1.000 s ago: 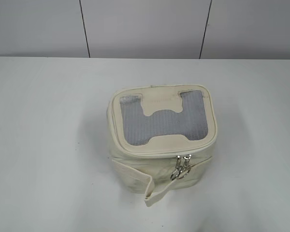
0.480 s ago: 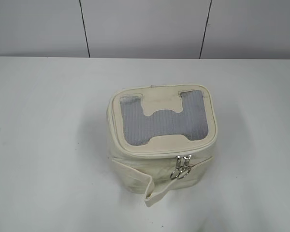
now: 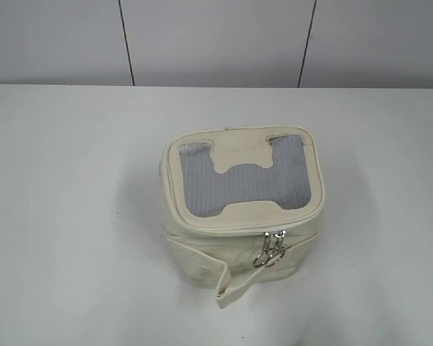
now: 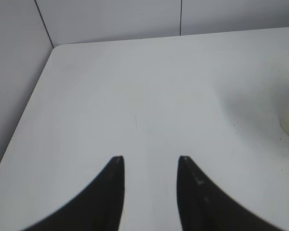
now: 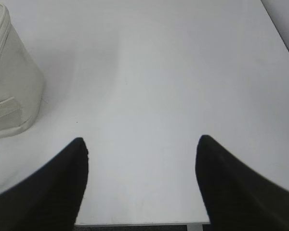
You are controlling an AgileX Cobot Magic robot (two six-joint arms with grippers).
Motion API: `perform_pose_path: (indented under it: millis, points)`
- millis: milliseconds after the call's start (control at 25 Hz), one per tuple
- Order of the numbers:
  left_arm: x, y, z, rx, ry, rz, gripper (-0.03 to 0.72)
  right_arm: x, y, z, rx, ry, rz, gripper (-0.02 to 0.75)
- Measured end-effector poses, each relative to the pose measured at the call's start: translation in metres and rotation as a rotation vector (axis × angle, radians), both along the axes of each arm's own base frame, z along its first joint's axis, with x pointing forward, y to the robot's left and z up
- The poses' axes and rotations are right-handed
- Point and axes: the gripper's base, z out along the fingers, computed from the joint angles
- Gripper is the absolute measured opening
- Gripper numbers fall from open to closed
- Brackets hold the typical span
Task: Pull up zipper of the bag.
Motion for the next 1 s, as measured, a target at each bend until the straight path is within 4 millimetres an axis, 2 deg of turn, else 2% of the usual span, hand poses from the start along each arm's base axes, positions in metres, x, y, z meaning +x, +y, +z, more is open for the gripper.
perform_pose_path:
  millis: [1000]
  points:
    - [0.0000, 0.0000, 0.0000, 0.000, 0.000, 0.000, 0.285, 0.0000, 0.0000, 0.0001, 0.001, -0.001, 0.000, 0.545]
